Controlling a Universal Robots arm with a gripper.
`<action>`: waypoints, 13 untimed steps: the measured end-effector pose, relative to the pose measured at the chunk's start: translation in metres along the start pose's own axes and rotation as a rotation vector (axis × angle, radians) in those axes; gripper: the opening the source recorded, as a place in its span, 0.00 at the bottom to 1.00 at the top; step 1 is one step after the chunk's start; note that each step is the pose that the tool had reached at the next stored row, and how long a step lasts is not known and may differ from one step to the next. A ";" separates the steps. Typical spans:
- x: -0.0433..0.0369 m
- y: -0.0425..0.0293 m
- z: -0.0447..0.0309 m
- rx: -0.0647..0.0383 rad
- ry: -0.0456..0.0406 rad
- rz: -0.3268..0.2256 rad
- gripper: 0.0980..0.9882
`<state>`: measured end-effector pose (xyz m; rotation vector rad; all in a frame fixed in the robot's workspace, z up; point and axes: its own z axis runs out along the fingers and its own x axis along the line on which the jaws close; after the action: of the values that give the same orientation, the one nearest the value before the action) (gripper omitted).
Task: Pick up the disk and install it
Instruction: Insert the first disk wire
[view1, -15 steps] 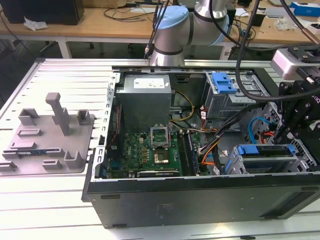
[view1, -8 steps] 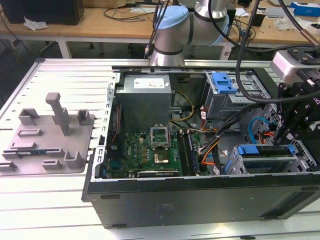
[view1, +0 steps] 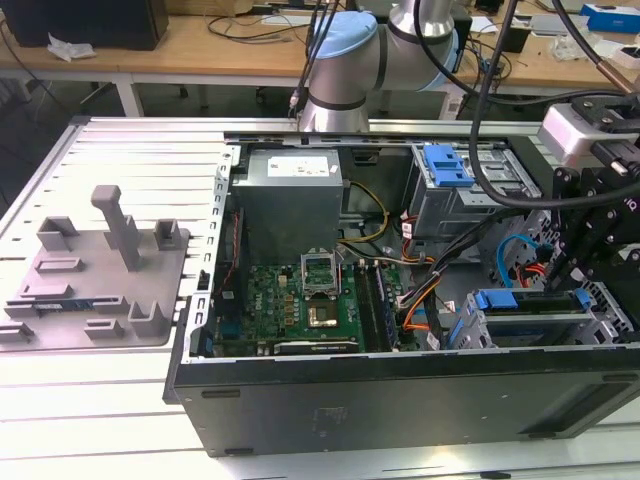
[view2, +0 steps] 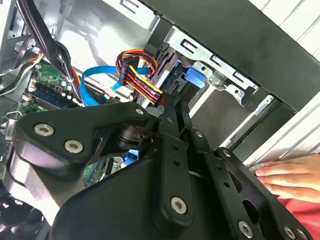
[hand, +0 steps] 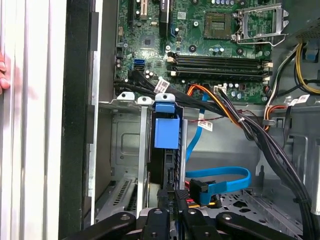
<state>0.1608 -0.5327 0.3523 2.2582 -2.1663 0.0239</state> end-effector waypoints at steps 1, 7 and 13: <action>0.0000 -0.0004 0.0002 0.000 -0.0001 0.000 0.07; 0.0001 -0.0016 0.0005 0.000 -0.0001 0.000 0.07; 0.0000 -0.0017 0.0017 0.000 0.0000 0.000 0.07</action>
<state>0.1625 -0.5326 0.3506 2.2583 -2.1662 0.0239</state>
